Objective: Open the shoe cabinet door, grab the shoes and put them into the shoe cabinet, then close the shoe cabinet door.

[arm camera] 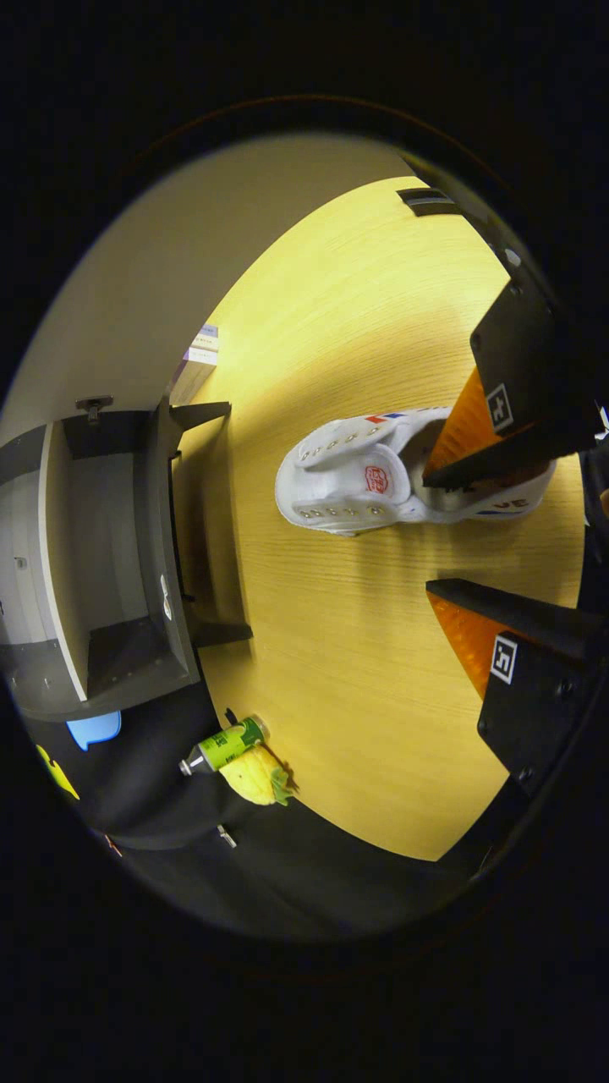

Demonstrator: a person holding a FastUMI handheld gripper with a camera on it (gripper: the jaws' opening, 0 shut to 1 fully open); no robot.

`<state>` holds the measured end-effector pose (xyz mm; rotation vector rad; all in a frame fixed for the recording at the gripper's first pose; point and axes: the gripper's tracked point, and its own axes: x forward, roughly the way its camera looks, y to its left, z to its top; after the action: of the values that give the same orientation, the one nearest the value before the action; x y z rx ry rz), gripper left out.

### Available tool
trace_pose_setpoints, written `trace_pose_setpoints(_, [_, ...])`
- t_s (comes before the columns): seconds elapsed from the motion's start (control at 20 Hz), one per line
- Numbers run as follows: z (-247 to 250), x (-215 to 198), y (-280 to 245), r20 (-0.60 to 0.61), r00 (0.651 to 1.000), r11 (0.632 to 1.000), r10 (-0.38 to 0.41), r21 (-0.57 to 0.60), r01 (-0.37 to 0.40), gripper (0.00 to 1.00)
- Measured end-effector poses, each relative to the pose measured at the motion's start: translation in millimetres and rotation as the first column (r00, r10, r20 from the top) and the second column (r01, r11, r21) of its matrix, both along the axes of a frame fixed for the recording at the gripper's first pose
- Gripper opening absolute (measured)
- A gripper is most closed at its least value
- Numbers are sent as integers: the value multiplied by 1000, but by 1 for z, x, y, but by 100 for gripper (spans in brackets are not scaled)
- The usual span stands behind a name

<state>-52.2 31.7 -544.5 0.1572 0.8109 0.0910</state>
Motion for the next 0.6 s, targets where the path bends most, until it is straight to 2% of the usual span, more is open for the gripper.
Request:
trace_pose_setpoints(0.2, [-11,30,-2,87,996,999,-27,-26,30,62])
trace_pose_setpoints(0.35, [-14,49,-5,130,989,997,-73,-18,75,49])
trace_pose_setpoints(0.45, [-14,49,-13,171,982,994,-79,-59,90,48])
trace_pose_setpoints(0.5, [-23,58,-14,185,979,993,-87,-66,101,36])
trace_pose_setpoints(0.55, [-21,62,-8,195,979,996,-66,-47,77,24])
trace_pose_setpoints(0.6, [-14,50,-8,209,977,997,-52,-48,64,17])
